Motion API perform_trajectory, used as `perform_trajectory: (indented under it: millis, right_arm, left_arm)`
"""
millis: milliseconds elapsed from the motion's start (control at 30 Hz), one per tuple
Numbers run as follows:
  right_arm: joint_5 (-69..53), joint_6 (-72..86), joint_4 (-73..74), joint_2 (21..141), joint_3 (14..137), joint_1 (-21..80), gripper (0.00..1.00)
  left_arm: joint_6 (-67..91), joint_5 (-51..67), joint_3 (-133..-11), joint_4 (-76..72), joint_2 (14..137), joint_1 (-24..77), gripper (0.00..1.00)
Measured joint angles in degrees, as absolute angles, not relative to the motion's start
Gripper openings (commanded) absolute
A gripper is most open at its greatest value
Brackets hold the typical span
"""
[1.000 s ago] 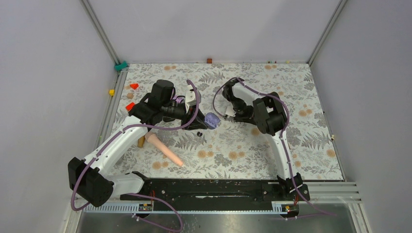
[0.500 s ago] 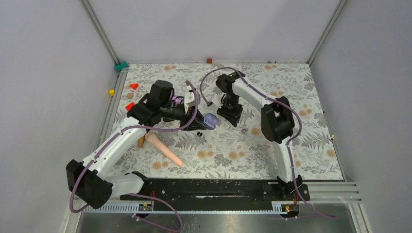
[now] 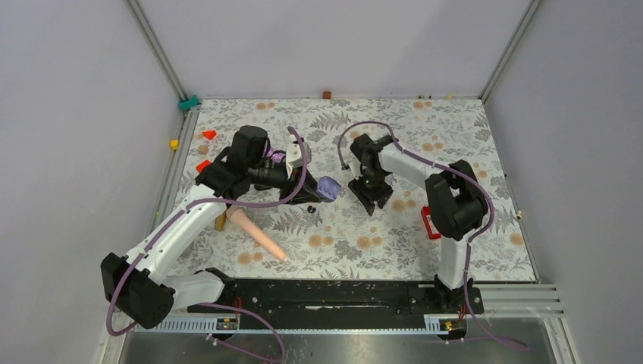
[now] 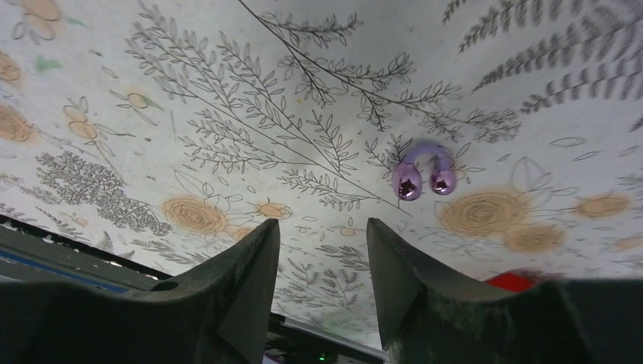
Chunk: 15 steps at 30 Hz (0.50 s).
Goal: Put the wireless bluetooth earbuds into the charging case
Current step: Adjust the earbud at the center of the board.
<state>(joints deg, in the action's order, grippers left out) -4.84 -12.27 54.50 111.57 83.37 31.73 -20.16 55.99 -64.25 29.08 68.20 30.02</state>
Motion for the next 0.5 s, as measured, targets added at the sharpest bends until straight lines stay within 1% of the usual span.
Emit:
perform_trajectory:
  millis: [133,233,300,500]
  right_arm:
    - [-6.5,-6.7,50.3,109.8,76.8,30.2,0.58]
    - [-7.3,-3.6,47.4,107.8,74.4,27.5,0.58]
    - [-7.5,-2.1,46.0,107.5,74.1,26.2,0.58]
    - [-8.1,0.9,43.3,109.1,74.3,25.1,0.59]
  left_arm:
    - [-20.2,55.6,-64.2,29.1,68.2,30.0,0.05]
    - [-20.6,55.4,-64.2,29.4,68.2,30.0,0.01]
    - [-20.6,55.2,-64.2,29.7,68.2,30.0,0.0]
    - [-20.6,54.8,-64.6,30.1,68.2,30.0,0.0]
